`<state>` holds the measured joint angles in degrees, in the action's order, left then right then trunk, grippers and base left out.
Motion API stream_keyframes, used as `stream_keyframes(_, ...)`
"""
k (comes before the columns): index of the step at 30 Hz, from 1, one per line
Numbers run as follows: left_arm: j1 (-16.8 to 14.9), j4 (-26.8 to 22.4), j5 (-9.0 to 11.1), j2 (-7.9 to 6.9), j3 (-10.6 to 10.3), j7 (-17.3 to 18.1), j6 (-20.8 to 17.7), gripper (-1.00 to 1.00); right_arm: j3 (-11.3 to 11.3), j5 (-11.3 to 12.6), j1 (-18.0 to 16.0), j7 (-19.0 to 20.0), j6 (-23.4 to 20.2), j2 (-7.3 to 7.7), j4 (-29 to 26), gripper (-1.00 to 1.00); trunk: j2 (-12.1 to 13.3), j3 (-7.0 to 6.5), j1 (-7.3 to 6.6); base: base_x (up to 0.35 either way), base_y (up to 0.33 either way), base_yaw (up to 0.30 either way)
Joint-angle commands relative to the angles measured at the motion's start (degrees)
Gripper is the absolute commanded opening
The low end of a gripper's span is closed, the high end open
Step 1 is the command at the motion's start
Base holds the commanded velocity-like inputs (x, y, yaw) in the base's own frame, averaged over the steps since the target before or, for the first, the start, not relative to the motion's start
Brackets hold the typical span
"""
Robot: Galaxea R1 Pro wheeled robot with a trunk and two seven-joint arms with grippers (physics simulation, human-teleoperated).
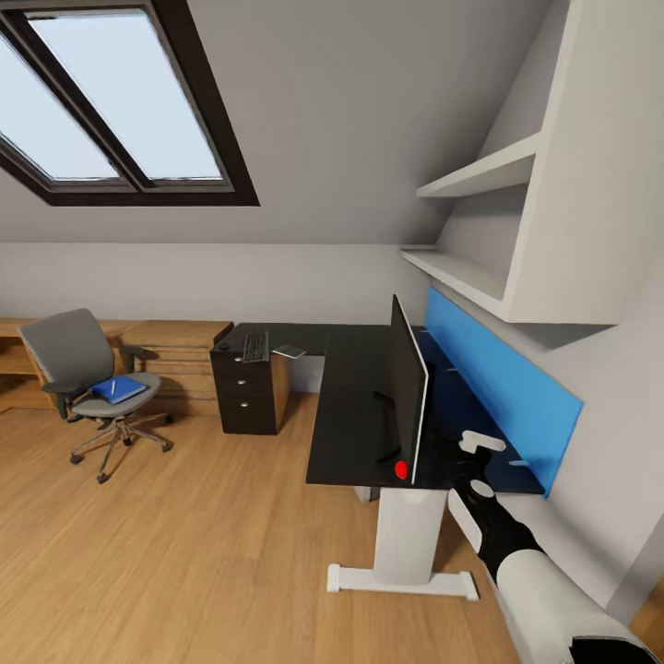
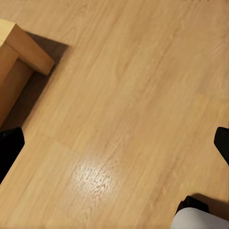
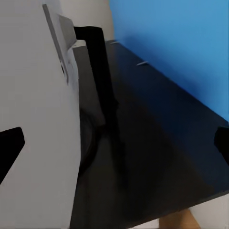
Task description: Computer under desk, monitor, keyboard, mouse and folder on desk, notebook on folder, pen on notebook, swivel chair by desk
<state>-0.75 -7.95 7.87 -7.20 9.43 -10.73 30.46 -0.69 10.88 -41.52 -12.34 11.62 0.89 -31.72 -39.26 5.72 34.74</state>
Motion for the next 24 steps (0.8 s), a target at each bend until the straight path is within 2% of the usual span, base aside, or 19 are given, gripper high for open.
stream_keyframes(1, -0.05, 0.04, 0.57, 0.01, -0.20, 0.09, 0.21, 1.00, 0.10, 0.75, -0.05, 1.23, 0.32, 0.18, 0.95, 1.00, -0.08, 0.10, 0.03, 0.216, -0.001, 0.000)
stream_keyframes(6, -0.05, -0.26, 0.41, 0.35, -0.44, 0.29, -1.14, 1.00, 0.08, 1.08, -0.05, 3.38, 0.77, 0.96, 3.00, 1.00, -0.08, 0.10, 0.03, 0.282, -0.004, 0.000)
stream_keyframes(8, -0.05, -1.67, 0.36, 1.11, -0.54, 0.18, -2.03, 1.00, 0.08, 1.08, -0.05, 3.50, 0.81, 1.04, 3.12, 1.00, -0.08, 0.10, 0.03, 0.316, -0.040, 0.000)
stream_keyframes(9, -0.05, -7.60, 0.27, 2.91, -0.62, 0.23, -3.90, 1.00, 0.08, 1.01, -0.05, 3.60, 0.85, 1.16, 3.21, 1.00, -0.08, 0.10, 0.03, 0.320, -0.070, 0.000)
stream_keyframes(12, -0.05, -12.32, 0.26, 3.63, -0.63, 0.26, -6.87, 1.00, 0.08, 0.95, -0.05, 3.62, 0.86, 1.24, 3.22, 1.00, -0.08, 0.10, 0.03, 0.321, -0.082, 0.000)
stream_keyframes(15, -0.05, -21.15, 0.29, 4.74, -0.67, 0.24, -16.01, 1.00, 0.08, 0.92, -0.05, 3.63, 0.86, 1.40, 3.23, 1.00, -0.08, 0.10, 0.03, 0.322, -0.104, 0.000)
stream_keyframes(16, -0.05, -25.38, 0.32, 5.04, -0.66, 0.17, -21.25, 1.00, 0.08, 0.91, -0.05, 3.63, 0.86, 1.43, 3.24, 1.00, -0.08, 0.10, 0.03, 0.322, -0.112, 0.000)
stream_keyframes(19, -0.05, -32.02, 0.37, 5.40, -0.65, 0.05, -29.44, 1.00, 0.08, 0.87, -0.05, 3.63, 0.82, 1.46, 3.24, 1.00, -0.08, 0.10, 0.03, 0.322, -0.116, 0.000)
stream_keyframes(20, -0.05, -36.46, 0.41, 5.58, -0.65, -0.01, -34.41, 1.00, 0.08, 0.85, -0.08, 3.63, 0.80, 1.48, 3.24, 1.00, -0.08, 0.10, 0.03, 0.322, -0.121, 0.000)
stream_keyframes(21, -0.05, -45.18, 0.49, 7.12, -0.68, -0.15, -41.00, 1.00, 0.08, 0.80, -0.11, 3.62, 0.68, 1.66, 3.24, 1.00, -0.08, 0.10, 0.03, 0.322, -0.125, 0.000)
stream_keyframes(23, -0.05, -51.77, 0.52, 8.69, -0.69, -0.24, -44.64, 1.00, 0.08, 0.76, -0.13, 3.62, 0.60, 1.81, 3.26, 1.00, -0.08, 0.10, 0.03, 0.321, -0.127, 0.000)
stream_keyframes(24, -0.05, -53.33, 0.53, 9.06, -0.68, -0.24, -45.41, 1.00, 0.08, 0.76, -0.13, 3.60, 0.58, 1.85, 3.28, 1.00, -0.08, 0.10, 0.03, 0.309, -0.128, 0.000)
